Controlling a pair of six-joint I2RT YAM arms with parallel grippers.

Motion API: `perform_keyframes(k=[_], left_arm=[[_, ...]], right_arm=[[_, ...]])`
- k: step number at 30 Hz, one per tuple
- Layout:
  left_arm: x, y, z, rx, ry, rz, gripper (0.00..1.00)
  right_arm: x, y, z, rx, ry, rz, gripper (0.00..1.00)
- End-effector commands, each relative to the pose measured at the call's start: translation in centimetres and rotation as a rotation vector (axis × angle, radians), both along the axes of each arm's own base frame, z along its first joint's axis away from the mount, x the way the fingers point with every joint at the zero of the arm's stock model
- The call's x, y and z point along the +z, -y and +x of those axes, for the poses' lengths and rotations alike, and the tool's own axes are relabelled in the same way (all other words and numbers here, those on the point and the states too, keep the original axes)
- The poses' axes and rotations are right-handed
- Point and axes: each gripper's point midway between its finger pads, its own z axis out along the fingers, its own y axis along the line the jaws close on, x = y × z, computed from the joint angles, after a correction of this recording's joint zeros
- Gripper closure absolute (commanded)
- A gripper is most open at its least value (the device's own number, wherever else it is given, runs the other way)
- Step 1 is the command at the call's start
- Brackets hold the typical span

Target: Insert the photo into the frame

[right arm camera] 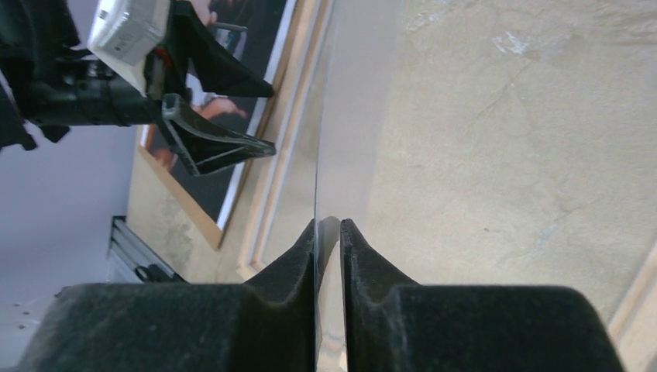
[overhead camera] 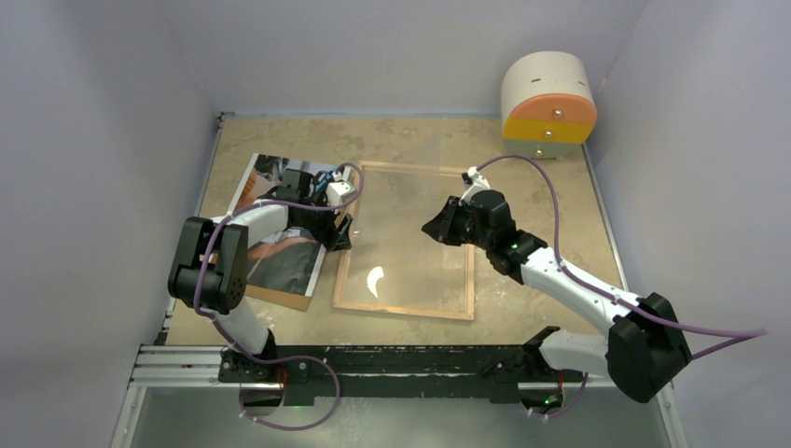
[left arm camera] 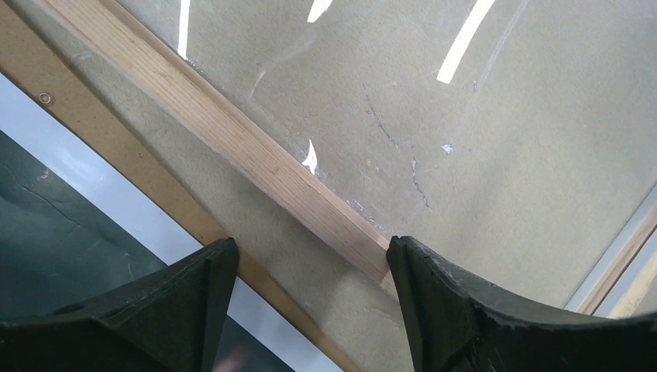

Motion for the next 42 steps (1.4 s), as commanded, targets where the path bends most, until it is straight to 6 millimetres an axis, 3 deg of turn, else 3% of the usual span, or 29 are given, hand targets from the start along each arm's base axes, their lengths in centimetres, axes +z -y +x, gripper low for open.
perform_keyframes(k=[1, 7, 12, 17, 31, 42], left_arm=[[0.0, 0.5, -1.5, -0.025, -0.051, -0.020, 0.25], [-0.2, 0.4, -1.5, -0.022, -0.051, -0.014, 0.25], [-0.3, 0.3, -1.4, -0.019, -0.048, -0.006, 0.25], [-0.6, 0.2, -1.5, -0.020, -0.051, 0.002, 0.25], [-0.8, 0.0, -1.5, -0.016, -0.047, 0.013, 0.25], [-0.9, -0.2, -1.5, -0.016, -0.045, 0.024, 0.25]], right_arm=[[-0.3, 0.8, 0.4, -0.006, 0.019, -0.074, 0.80], [-2.4, 1.7, 0.6, -0.015, -0.010, -0.163, 0.65], [-3.4, 2.8, 1.1, -0.040, -0.008, -0.241, 0.41], [-4.6, 4.0, 1.3, -0.059, -0.026, -0.332, 0.26], [-8.2, 6.1, 1.8, -0.087, -0.088, -0.506, 0.10], [-9.5, 7.1, 1.8, -0.090, -0.128, -0.513, 0.06]])
